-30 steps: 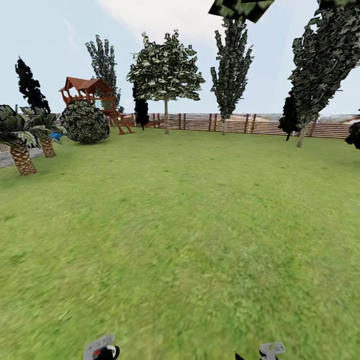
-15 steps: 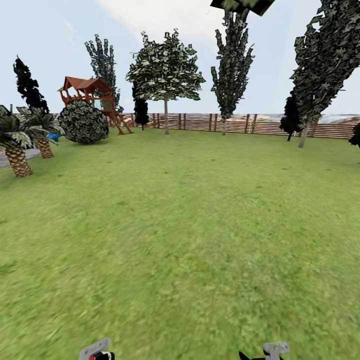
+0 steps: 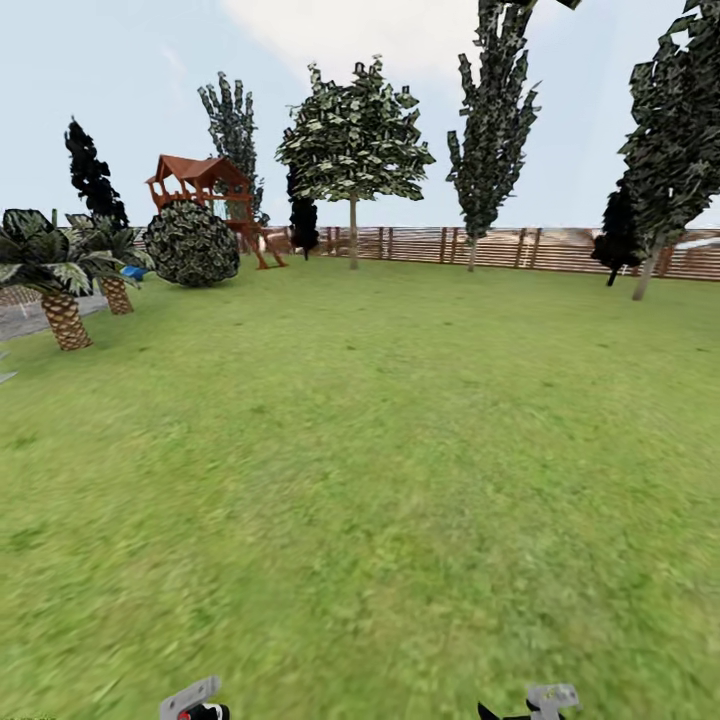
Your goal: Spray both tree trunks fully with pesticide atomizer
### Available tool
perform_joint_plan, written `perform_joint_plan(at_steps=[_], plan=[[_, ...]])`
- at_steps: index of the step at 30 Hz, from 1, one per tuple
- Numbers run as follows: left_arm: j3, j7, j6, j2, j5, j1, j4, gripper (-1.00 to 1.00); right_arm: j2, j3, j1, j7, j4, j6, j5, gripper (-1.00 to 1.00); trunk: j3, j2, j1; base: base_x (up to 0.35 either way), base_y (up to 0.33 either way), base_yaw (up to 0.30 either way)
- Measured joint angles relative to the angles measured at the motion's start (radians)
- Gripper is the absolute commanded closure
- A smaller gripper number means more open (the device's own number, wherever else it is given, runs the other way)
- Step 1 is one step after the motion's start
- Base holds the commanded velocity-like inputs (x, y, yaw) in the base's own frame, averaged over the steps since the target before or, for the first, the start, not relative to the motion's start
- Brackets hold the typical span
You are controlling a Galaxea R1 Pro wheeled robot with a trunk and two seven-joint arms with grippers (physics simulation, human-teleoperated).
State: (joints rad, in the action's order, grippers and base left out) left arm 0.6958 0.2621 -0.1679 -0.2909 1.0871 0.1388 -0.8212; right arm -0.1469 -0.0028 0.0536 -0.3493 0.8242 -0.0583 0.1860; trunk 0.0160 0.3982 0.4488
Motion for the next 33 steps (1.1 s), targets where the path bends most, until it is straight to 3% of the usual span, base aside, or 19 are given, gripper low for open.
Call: perform_joint_plan(at_steps=[33], plan=[[0.003,-0.002,0.000,0.007,-0.003,0.000,0.000,1.00,0.000,-0.001,0.000,0.000,0.000,0.000,0.007,-1.00,0.000,0.000,0.000,0.335,0.000,0.020]])
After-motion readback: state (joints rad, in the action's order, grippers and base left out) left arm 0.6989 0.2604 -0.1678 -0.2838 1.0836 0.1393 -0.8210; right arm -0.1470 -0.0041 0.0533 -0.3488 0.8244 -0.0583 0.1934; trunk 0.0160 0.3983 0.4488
